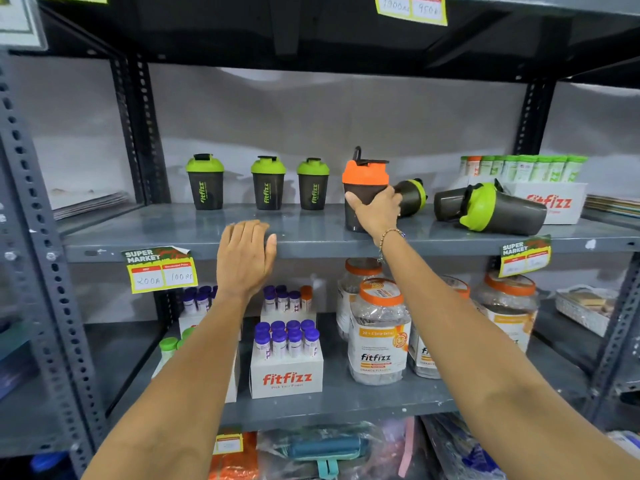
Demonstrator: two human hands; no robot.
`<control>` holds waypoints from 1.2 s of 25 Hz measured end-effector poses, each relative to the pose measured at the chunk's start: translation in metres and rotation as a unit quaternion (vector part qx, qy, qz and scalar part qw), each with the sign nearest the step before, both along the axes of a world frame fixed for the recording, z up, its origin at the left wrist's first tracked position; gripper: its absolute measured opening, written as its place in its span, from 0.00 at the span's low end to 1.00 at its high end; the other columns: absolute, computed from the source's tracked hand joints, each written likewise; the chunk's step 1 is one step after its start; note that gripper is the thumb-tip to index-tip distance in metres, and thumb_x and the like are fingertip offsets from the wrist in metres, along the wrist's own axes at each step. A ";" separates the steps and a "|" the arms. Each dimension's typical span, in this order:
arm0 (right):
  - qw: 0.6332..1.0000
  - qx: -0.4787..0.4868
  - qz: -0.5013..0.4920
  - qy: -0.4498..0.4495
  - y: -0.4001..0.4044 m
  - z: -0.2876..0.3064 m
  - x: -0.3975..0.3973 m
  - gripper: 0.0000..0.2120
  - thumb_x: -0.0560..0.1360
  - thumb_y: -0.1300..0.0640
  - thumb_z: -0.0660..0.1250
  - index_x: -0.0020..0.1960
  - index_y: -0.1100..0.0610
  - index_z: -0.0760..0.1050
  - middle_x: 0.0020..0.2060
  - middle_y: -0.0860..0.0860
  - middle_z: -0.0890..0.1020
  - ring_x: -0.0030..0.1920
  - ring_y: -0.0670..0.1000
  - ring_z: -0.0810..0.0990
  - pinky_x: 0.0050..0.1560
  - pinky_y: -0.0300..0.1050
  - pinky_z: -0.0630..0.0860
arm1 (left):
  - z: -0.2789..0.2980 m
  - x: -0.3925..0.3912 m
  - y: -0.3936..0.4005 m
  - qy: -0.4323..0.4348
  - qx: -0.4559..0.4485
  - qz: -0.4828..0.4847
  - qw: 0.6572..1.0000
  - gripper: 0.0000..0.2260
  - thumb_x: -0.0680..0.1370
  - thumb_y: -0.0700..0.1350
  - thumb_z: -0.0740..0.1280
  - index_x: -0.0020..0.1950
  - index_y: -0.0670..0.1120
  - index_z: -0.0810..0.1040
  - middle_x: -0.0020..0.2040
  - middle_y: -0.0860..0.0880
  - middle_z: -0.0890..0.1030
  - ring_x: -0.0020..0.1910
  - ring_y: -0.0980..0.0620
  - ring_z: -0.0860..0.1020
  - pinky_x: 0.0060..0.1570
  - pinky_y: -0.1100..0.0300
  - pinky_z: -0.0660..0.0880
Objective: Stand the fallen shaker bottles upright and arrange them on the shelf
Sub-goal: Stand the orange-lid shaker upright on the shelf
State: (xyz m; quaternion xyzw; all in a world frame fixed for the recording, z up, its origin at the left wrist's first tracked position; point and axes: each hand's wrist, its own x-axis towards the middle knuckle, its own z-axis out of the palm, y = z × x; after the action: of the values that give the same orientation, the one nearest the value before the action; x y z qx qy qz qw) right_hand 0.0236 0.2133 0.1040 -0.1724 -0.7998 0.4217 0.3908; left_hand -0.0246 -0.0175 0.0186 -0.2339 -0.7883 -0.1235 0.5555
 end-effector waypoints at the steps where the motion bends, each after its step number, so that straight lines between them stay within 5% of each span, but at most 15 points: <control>1: 1.000 -0.007 0.005 0.011 0.002 -0.003 -0.004 0.41 0.69 0.45 0.73 0.71 0.64 0.57 0.67 0.62 0.64 0.67 0.63 0.66 0.68 0.58 0.66 | -0.007 0.002 0.003 -0.006 0.013 0.002 1.000 0.17 0.81 0.49 0.53 0.51 0.41 0.77 0.49 0.43 0.80 0.48 0.44 0.76 0.55 0.51 0.66; 10: 0.988 -0.081 0.111 -0.066 0.011 -0.008 -0.020 0.44 0.67 0.67 0.72 0.71 0.64 0.45 0.59 0.58 0.72 0.55 0.55 0.75 0.53 0.44 0.74 | -0.022 -0.002 0.003 0.021 0.015 -0.004 1.000 0.16 0.79 0.49 0.56 0.54 0.41 0.78 0.52 0.43 0.81 0.51 0.45 0.76 0.57 0.52 0.64; 15: 0.993 -0.032 0.057 -0.096 0.011 -0.010 -0.023 0.49 0.61 0.56 0.81 0.70 0.63 0.53 0.68 0.60 0.66 0.68 0.60 0.68 0.69 0.55 0.68 | -0.022 -0.004 0.002 0.018 0.009 0.004 1.000 0.16 0.79 0.50 0.56 0.54 0.41 0.78 0.52 0.43 0.81 0.50 0.44 0.77 0.57 0.52 0.64; 20: 0.990 -0.030 0.080 -0.108 0.007 -0.013 -0.020 0.53 0.68 0.60 0.74 0.75 0.65 0.38 0.70 0.60 0.67 0.68 0.61 0.69 0.68 0.52 0.69 | -0.022 -0.003 0.002 0.024 -0.001 0.016 1.000 0.16 0.80 0.50 0.56 0.54 0.41 0.78 0.51 0.42 0.81 0.50 0.43 0.77 0.56 0.52 0.64; 24: 0.996 -0.007 0.022 -0.090 0.004 -0.013 -0.016 0.52 0.64 0.55 0.79 0.73 0.65 0.48 0.71 0.61 0.64 0.71 0.62 0.65 0.69 0.55 0.67 | -0.021 -0.001 0.002 0.019 -0.005 0.020 1.000 0.17 0.80 0.50 0.56 0.54 0.41 0.78 0.51 0.42 0.81 0.49 0.43 0.77 0.56 0.52 0.64; 30: 0.987 -0.081 0.099 -0.099 0.007 -0.009 -0.013 0.53 0.68 0.64 0.75 0.75 0.66 0.36 0.68 0.59 0.69 0.69 0.59 0.69 0.68 0.50 0.67 | -0.019 0.001 0.002 0.006 -0.007 0.021 1.000 0.17 0.80 0.50 0.55 0.54 0.41 0.78 0.51 0.42 0.81 0.49 0.43 0.77 0.56 0.52 0.64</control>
State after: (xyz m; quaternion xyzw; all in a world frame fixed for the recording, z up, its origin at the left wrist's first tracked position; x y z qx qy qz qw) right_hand 0.0106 0.2199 0.0945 -0.1642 -0.8109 0.5025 0.2507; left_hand -0.0241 -0.0150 -0.0007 -0.2217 -0.7907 -0.1050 0.5610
